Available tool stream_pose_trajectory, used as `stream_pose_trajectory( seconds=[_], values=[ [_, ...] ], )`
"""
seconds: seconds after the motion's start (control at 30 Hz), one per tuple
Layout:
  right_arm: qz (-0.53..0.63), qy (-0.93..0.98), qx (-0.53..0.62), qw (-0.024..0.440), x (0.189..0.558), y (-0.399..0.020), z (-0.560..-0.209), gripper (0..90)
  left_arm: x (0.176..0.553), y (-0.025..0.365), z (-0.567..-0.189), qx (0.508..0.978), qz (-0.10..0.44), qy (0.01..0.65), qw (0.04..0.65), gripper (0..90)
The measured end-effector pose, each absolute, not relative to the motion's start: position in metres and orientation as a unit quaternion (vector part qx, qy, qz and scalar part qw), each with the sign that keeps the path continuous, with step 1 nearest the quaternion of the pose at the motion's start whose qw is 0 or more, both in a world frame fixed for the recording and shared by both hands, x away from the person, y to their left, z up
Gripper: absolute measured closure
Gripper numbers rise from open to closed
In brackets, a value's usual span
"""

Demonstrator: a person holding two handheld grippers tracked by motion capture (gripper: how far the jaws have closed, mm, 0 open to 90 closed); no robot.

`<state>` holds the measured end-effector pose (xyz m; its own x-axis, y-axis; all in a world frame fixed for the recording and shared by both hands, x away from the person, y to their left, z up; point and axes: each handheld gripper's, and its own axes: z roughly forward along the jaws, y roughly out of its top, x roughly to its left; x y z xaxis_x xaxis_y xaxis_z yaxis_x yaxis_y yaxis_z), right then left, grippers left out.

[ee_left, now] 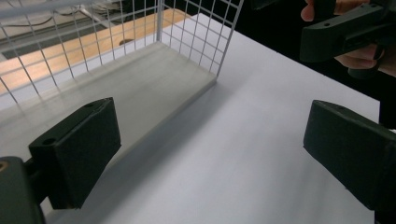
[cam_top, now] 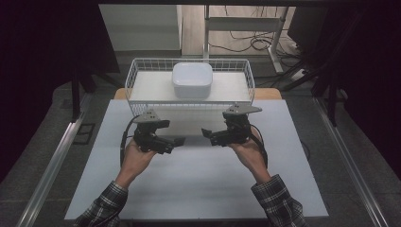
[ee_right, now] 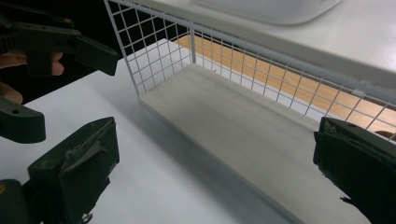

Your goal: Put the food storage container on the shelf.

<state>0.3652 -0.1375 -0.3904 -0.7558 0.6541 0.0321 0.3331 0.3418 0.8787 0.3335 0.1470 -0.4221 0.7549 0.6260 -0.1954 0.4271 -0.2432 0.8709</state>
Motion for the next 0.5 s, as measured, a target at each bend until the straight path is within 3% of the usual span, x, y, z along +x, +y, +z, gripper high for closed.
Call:
stream_pose_trajectory(
  seconds=[0.5],
  values=[
    [0.475, 0.816, 0.291, 0.151, 0.352, -0.139, -0.42, 0.0, 0.321, 0.143, -0.461, 0.778, 0.071, 0.352, 0.515, 3.6]
  ],
)
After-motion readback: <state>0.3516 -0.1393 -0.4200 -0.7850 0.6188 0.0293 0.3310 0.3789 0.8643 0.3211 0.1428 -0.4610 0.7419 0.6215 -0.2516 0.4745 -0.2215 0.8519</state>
